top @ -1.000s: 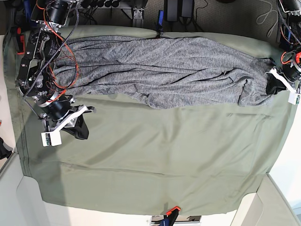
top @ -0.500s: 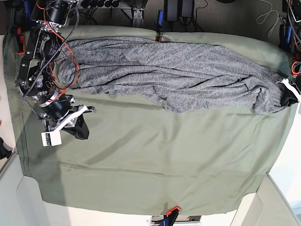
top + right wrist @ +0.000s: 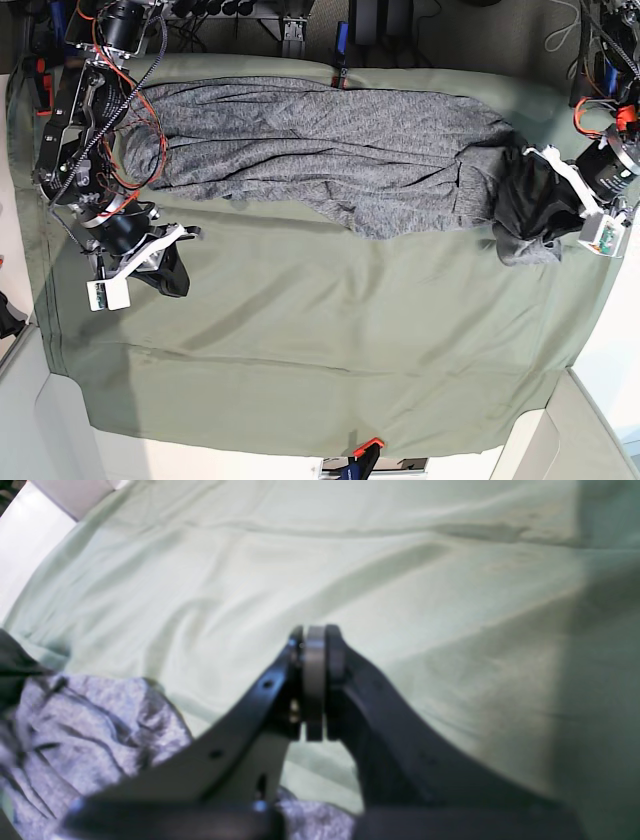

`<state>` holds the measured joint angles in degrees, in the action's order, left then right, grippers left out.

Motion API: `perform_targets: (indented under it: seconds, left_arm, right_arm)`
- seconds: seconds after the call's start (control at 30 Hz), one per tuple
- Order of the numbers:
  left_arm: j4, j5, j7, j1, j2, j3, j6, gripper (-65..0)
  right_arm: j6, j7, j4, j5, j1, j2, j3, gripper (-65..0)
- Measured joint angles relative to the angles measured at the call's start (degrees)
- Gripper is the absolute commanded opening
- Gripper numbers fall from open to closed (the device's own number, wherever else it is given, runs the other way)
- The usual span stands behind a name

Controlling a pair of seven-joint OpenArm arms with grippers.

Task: Fold the T-shirt properly
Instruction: 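Fold the shirt end over toward the middle with the left gripper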

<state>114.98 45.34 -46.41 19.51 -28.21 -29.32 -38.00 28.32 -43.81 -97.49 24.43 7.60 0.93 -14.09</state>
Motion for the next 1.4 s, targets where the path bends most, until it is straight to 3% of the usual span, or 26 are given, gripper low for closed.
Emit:
perform_targets:
  seconds: [0.13,0.27,0.33,0.43,0.6,0.67,0.83,0.93,1.03,1.13,1.2,1.33,1.4]
  left_arm:
    - [0.6,-1.6,-0.2,0.0,0.6,10.7,0.0,-65.0]
    - [0.6,-9.0,1.5,-0.2,2.1,22.3,0.2,-65.0]
    - [0.6,-12.3,3.6,-0.1,2.7,26.6,2.1,-65.0]
    - [0.5,-15.6,4.4,-0.3,3.1,30.6,3.1,-65.0]
    - [0.5,-15.6,4.5,-3.0,3.7,35.3,3.1,-65.0]
    - [0.5,-15.8,4.5,-4.0,5.0,36.4,3.1,-62.7]
    - [0.5,-16.6,4.9,-4.0,9.1,38.0,3.1,-40.2]
    - [0.5,-16.9,4.9,-4.0,9.1,37.9,3.1,-31.9]
    - [0.5,-12.7,4.0,-4.0,9.1,37.9,3.0,-31.7]
    - [0.6,-4.7,3.4,-4.0,9.2,37.9,-0.2,-31.7]
    - [0.9,-3.7,3.1,-4.0,9.2,37.7,-0.4,-31.7]
    - [2.7,-1.5,2.7,-4.0,9.2,32.7,-1.1,-31.8]
    - [3.0,-1.2,2.1,-4.0,9.2,28.9,-1.3,-31.9]
  right_arm:
    - [0.0,0.0,0.0,0.5,0.0,0.0,0.0,-65.0]
    - [0.0,0.0,0.0,0.5,0.0,0.0,0.0,-65.0]
    - [0.0,0.0,0.0,0.5,0.0,0.0,0.0,-65.0]
    - [0.0,0.0,0.0,0.5,0.0,0.0,0.0,-65.0]
    - [0.0,-1.3,0.0,0.9,0.0,0.0,0.0,-65.0]
    - [0.0,-2.1,0.0,2.3,0.0,0.0,0.0,-65.0]
    - [1.1,-3.2,0.0,4.3,0.0,0.0,0.0,-65.0]
    - [1.3,-3.3,0.0,4.3,0.0,0.0,0.0,-65.0]
    - [1.4,-3.6,-0.3,8.3,-0.3,0.0,-0.4,-65.0]
    - [3.2,-3.8,-3.0,11.5,-1.0,0.0,-1.7,-65.0]
    - [3.2,-3.9,-5.8,11.6,-1.7,0.0,-3.1,-64.2]
    - [3.4,-5.8,-11.3,11.8,-3.7,0.0,-7.1,-47.3]
    - [3.4,-6.2,-12.2,11.8,-4.5,0.0,-9.5,-41.9]
